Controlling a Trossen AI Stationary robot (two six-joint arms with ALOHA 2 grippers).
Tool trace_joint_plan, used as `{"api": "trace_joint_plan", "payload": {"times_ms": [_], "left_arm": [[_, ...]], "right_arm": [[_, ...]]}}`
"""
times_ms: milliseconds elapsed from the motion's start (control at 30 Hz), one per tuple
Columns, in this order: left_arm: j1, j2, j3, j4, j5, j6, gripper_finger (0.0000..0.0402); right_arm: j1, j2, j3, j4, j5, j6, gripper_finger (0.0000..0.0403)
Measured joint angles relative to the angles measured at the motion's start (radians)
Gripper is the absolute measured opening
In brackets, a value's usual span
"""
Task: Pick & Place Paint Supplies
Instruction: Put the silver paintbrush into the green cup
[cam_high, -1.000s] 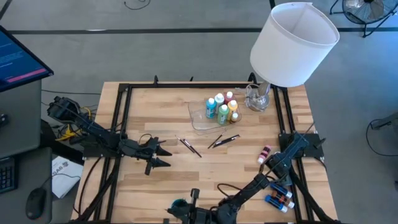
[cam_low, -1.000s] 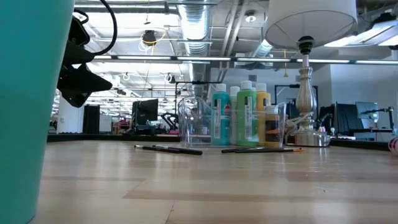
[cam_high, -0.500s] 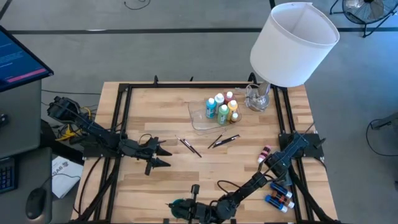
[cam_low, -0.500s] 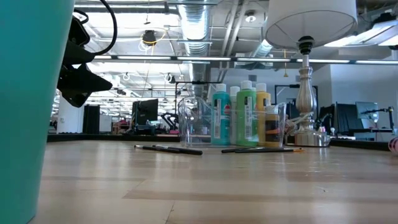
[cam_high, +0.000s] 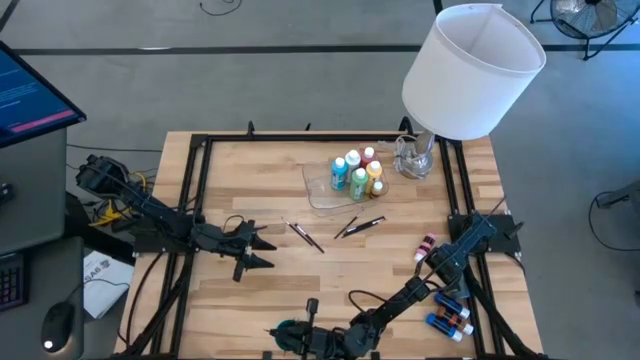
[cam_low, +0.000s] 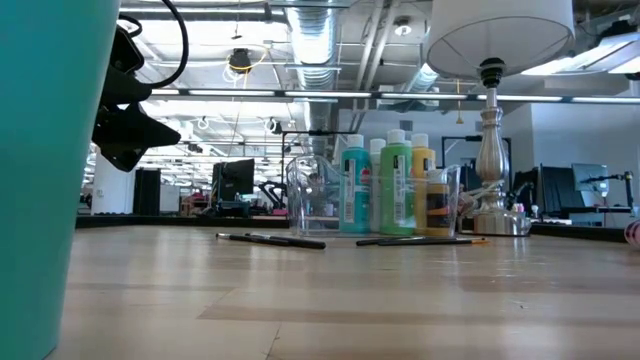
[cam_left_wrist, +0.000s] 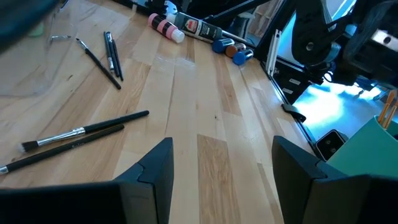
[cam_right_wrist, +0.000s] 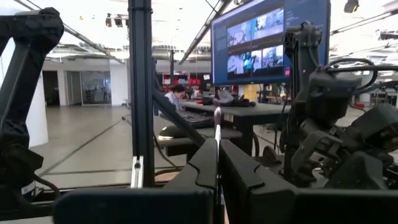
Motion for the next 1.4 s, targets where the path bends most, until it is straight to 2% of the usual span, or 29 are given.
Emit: {"api": "trace_joint_plan", "payload": {"times_ms": [1400], "left_arm": [[0.0,0.0,0.0,0.0,0.001,-0.001,0.0163]], "right_arm": [[-0.006,-0.001,0.0,-0.154,0.039,0.065,0.0012]]}}
